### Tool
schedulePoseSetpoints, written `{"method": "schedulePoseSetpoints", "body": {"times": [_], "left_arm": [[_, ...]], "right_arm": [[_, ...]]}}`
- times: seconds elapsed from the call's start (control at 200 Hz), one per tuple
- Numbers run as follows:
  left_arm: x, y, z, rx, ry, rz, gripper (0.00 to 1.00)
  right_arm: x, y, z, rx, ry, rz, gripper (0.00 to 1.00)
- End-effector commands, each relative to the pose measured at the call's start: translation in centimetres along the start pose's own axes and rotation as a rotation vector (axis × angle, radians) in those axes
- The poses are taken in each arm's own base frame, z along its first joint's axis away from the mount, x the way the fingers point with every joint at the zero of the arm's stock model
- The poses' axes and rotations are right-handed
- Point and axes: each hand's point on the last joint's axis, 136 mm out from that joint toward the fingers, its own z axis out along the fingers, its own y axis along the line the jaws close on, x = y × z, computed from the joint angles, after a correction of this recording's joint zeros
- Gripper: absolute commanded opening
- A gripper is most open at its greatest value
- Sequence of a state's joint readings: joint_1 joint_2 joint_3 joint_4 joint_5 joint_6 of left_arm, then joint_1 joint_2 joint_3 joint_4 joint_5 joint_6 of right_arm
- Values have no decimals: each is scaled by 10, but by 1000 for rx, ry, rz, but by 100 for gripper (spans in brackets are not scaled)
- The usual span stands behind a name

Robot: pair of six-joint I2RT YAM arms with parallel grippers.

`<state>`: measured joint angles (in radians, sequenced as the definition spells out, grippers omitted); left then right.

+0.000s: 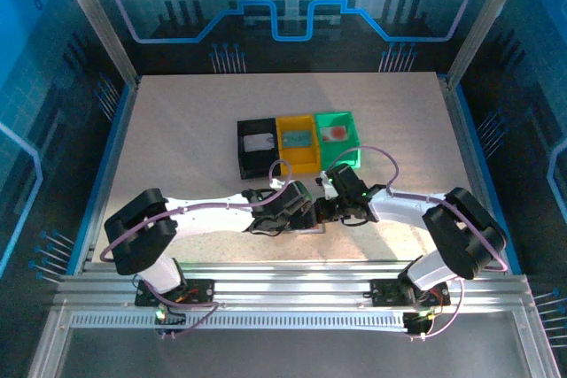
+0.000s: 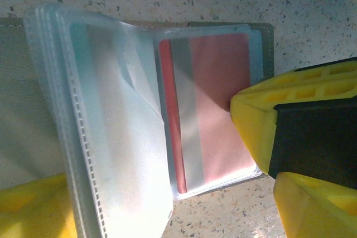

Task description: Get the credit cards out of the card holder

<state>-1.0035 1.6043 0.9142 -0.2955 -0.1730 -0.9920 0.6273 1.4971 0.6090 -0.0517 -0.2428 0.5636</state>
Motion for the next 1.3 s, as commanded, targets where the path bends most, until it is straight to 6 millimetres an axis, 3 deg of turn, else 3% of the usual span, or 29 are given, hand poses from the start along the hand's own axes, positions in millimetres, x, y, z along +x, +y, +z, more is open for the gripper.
{"method": "schedulePoseSetpoints", "body": {"times": [0.0, 0.675, 0.855, 1.296], "left_arm": [[-15, -28, -26, 85, -66, 27, 87], [-33, -23, -46, 26, -140, 58, 88], [-25, -21, -33, 14, -98, 55, 88], [-1, 11, -2, -84, -22, 33, 88]], "right_arm": [[8, -9, 1, 34, 19, 2, 0], [9, -11, 3, 43, 28, 6, 0], [9, -11, 3, 41, 30, 6, 0], [10, -12, 4, 42, 33, 7, 0]]}}
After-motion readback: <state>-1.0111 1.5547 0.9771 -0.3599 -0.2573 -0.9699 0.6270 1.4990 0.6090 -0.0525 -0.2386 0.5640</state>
